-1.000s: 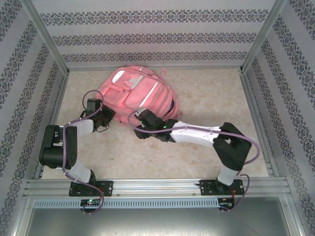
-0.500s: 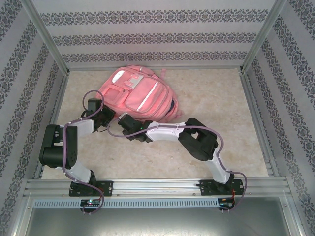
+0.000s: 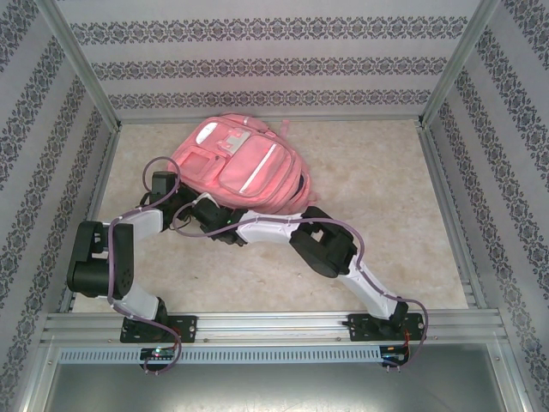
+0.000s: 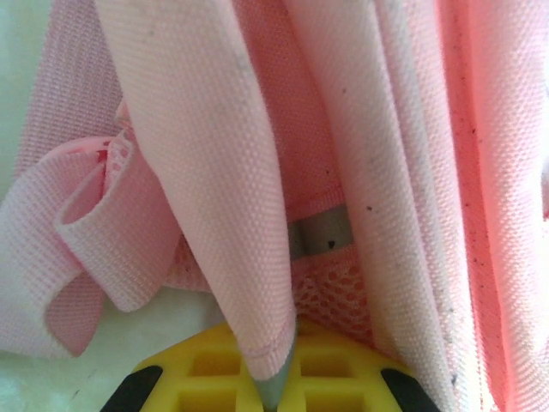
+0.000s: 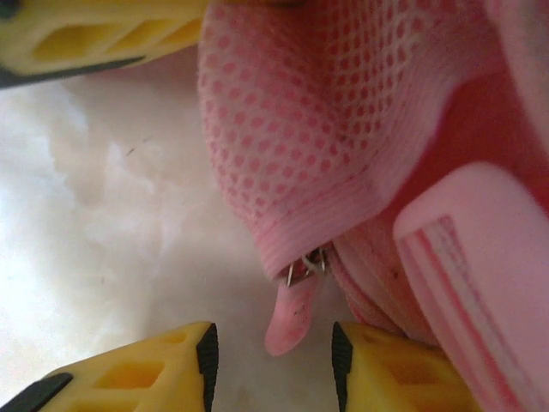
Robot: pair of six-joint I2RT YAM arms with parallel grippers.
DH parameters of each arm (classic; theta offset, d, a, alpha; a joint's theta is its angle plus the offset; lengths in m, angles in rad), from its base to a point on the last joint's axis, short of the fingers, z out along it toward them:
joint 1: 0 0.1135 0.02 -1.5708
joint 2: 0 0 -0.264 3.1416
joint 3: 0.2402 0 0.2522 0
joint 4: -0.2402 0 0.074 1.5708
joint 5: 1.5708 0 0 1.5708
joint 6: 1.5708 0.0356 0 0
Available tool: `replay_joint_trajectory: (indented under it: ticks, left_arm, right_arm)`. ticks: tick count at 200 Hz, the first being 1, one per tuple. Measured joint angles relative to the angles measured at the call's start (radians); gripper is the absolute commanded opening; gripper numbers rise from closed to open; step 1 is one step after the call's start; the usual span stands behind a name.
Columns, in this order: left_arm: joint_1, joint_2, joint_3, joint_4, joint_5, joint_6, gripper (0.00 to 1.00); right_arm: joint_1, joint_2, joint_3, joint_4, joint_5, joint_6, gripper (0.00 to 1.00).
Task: Pack the student bag
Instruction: Unzip the student bag at the top-center of the table.
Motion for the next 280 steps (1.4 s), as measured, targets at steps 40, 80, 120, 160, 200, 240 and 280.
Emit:
replay_joint_trajectory:
  ticks: [40, 80, 120, 160, 200, 240, 280]
  left_arm:
    - [0.004, -0.011, -0.002, -0.001, -0.015, -0.011, 0.03]
    - [-0.001, -0.021, -0.002, -0.009, -0.016, -0.009, 0.03]
    - [-0.019, -0.026, -0.001, -0.039, -0.015, 0.012, 0.0]
    - [-0.016, -0.027, 0.006, -0.058, -0.015, 0.036, 0.0]
    - [0.01, -0.027, 0.016, -0.087, 0.007, 0.056, 0.0]
    - [0.08, -0.015, 0.071, -0.169, 0.026, 0.095, 0.0]
    - [0.151, 0.018, 0.144, -0.256, 0.054, 0.129, 0.21]
  right_arm:
    - [0.002, 0.015, 0.025, -0.016, 0.003, 0.035, 0.0]
    - [-0.005, -0.019, -0.039, 0.034, -0.003, 0.053, 0.0]
    - [-0.035, -0.137, -0.19, 0.056, -0.05, 0.104, 0.0]
    - [-0.053, -0.253, -0.343, 0.067, -0.065, 0.147, 0.0]
    - [-0.069, -0.36, -0.513, 0.07, -0.051, 0.19, 0.0]
    - [-0.126, -0.5, -0.665, 0.07, -0.04, 0.217, 0.0]
    - [-0.184, -0.599, -0.743, 0.063, -0.026, 0.222, 0.0]
